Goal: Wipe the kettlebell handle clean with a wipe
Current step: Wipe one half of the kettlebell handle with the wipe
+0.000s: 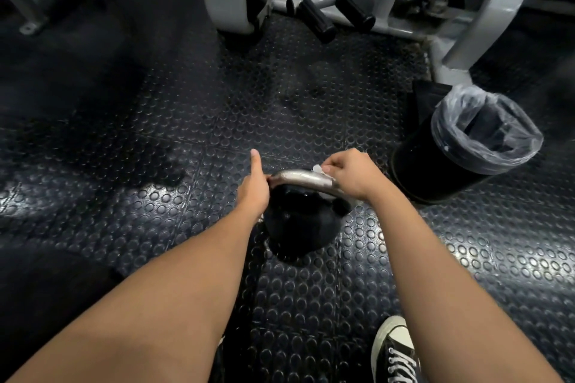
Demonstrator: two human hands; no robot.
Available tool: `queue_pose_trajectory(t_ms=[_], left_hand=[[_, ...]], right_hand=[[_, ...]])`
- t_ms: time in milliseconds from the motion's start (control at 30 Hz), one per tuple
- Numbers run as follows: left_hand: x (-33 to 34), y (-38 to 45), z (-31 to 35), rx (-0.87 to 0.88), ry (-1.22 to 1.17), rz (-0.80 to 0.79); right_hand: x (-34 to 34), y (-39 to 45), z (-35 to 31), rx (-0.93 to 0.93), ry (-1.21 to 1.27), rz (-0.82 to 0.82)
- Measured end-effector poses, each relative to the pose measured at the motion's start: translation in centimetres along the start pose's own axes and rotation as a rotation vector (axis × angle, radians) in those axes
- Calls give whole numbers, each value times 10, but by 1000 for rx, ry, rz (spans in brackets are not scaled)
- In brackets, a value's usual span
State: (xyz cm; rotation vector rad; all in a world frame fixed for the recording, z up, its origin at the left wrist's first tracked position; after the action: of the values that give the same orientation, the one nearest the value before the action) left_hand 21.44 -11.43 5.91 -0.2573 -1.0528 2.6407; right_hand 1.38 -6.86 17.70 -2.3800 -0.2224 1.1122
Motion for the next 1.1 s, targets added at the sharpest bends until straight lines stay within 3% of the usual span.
queue_pose_trajectory(t_ms=[133,267,400,633,800,900,1000,1100], left_hand=[[1,-6,5,-4,14,24],[1,-2,2,0,11,4],[1,1,0,-10,-13,5],[2,2,0,-16,-4,4],[3,1,-1,-25,-1,4],[1,9,-5,-45,-8,4],[2,6,-3,-42,-3,5],[2,2,-2,-34,1,13]], right_hand=[[-5,0,9,123,-30,-51],[-1,-9,10,38,-35,19],[-5,-2,-4,17,-66,-28],[9,-27,18,16,50,287],[25,-20,5,-62,-17,340],[35,-28,11,-112,-119,429],[33,-30,19,-76,-72,530],[36,-23,9,-95,-100,522]])
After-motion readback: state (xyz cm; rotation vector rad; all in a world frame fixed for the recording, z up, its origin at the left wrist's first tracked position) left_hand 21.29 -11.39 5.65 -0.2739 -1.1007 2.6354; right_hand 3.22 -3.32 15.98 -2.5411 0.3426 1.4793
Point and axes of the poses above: each hand's wrist, its own y-axis towards the middle knuckle, its own x-axis out of the palm, z = x × y, the point moved 2 cm from there along y, towards the middle knuckle, and after that the axes turned 11 degrees about -z, right-handed, at the moved point
